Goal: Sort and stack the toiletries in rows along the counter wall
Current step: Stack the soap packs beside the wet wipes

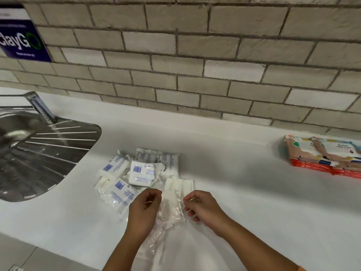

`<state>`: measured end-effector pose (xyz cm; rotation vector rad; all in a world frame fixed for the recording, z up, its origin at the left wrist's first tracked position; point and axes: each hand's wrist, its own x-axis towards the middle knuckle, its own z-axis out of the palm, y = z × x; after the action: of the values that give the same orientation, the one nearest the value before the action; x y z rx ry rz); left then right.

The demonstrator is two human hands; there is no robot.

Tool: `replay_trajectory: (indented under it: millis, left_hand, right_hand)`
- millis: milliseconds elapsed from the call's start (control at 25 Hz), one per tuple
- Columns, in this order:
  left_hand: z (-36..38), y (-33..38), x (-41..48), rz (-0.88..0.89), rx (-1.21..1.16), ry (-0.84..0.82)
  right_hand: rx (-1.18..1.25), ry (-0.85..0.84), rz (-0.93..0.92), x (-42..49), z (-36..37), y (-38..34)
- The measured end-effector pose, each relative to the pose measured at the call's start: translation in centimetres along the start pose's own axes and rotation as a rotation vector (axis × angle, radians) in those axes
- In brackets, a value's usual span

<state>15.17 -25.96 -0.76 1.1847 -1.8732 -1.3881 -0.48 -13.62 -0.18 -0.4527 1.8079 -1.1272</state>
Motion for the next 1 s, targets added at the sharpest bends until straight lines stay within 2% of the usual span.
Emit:
replay_trajectory:
  millis: [160,280,360,440,520,600,720,880,1000]
  left_hand:
    - [-3.0,-1.4,0.0,0.007,0.084,0.101]
    - [-4.7,-3.9,0.1,0.139,0.436,0.140]
    - [-5.4,-5.5,0.6,0.139,0.639,0.187]
    - [-5.6,-6.4,1.4,0.047,0.606,0.207]
    - [-5.6,-6.6,2.2,0.006,0.606,0.213]
    - [-5.4,-6.2,2.8,-0.018,0.621,0.219]
    - [-5.0,-4.8,3.8,-0.145,0.590,0.255]
    - [-4.7,-4.0,5.1,-0.186,0.810,0.181]
    - [-4.9,-4.0,6.4,-0.255,0.856,0.126]
  right_hand:
    - [-0.194,-0.067,-0.133,0.8,3.7,-1.3]
    - [-0.570,-0.150,-0.297,0.1,7.1,-2.2]
    - [-0.843,-0.181,-0.368,-0.3,9.7,-2.0]
    - [-1.032,-0.166,-0.386,-0.3,12.1,-1.3]
    - [-1.102,-0.133,-0.371,-0.1,13.4,-0.6]
    - [-1.090,-0.101,-0.364,0.0,13.6,-0.2]
    - [-0.982,-0.087,-0.335,0.2,12.6,0.0]
    - [-0.663,-0.127,-0.226,0.3,11.1,-0.4]
    - [-0.505,-0.210,-0.137,0.3,8.8,-0.8]
